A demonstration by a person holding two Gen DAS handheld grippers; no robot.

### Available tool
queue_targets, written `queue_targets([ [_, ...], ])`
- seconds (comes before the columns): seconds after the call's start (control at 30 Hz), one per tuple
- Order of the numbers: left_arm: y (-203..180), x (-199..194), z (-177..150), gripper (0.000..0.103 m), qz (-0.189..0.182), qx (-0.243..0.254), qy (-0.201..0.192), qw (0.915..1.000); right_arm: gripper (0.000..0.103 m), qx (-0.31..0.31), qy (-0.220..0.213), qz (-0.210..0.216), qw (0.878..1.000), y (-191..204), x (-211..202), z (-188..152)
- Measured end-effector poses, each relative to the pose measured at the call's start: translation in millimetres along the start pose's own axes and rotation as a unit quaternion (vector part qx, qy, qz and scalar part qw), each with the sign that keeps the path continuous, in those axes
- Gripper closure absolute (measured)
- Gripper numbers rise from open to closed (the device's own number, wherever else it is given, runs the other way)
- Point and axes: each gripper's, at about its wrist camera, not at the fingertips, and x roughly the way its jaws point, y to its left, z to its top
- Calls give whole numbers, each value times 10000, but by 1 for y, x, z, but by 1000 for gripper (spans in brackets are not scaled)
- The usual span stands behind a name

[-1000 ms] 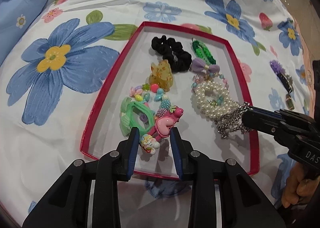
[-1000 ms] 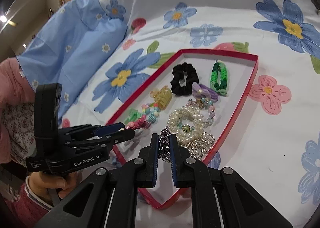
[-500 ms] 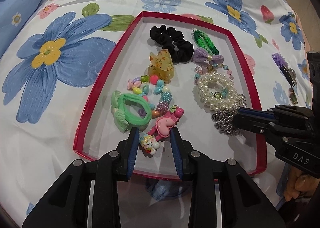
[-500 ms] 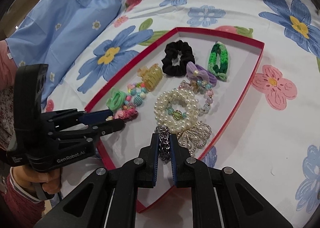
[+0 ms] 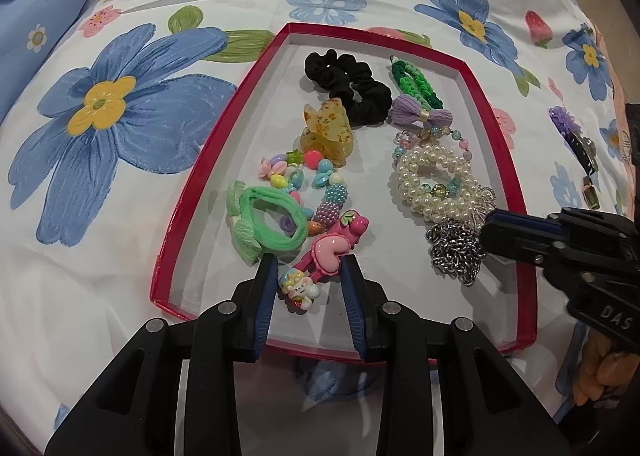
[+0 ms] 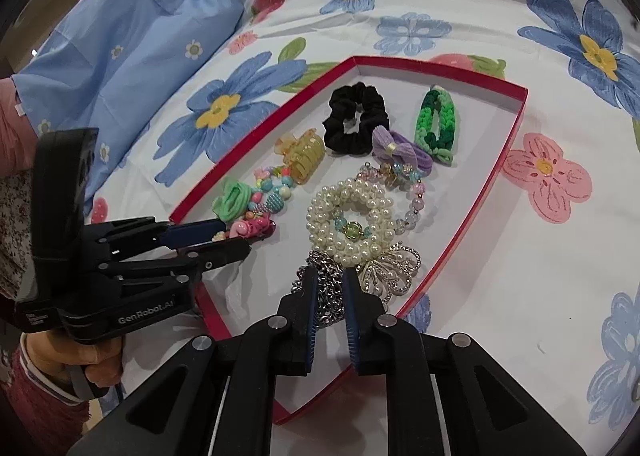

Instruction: Organize jewelry

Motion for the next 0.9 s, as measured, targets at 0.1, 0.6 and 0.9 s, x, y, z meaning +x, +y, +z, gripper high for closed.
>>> queue_targets([
  [0.1,1,-1,-1,70,20,-23,-1,10000,87,69,-166,148,9997,-1,-9,0],
  [0.6,7,-42,-16,35,-96,-556,-578,9967,60,680,-958,377,9924,-14,-55,-10],
  [0.9,29,-73,-60,19,-652,-1725,-1074,9770,47,1054,-1305,692,9834,-18,-67,-33],
])
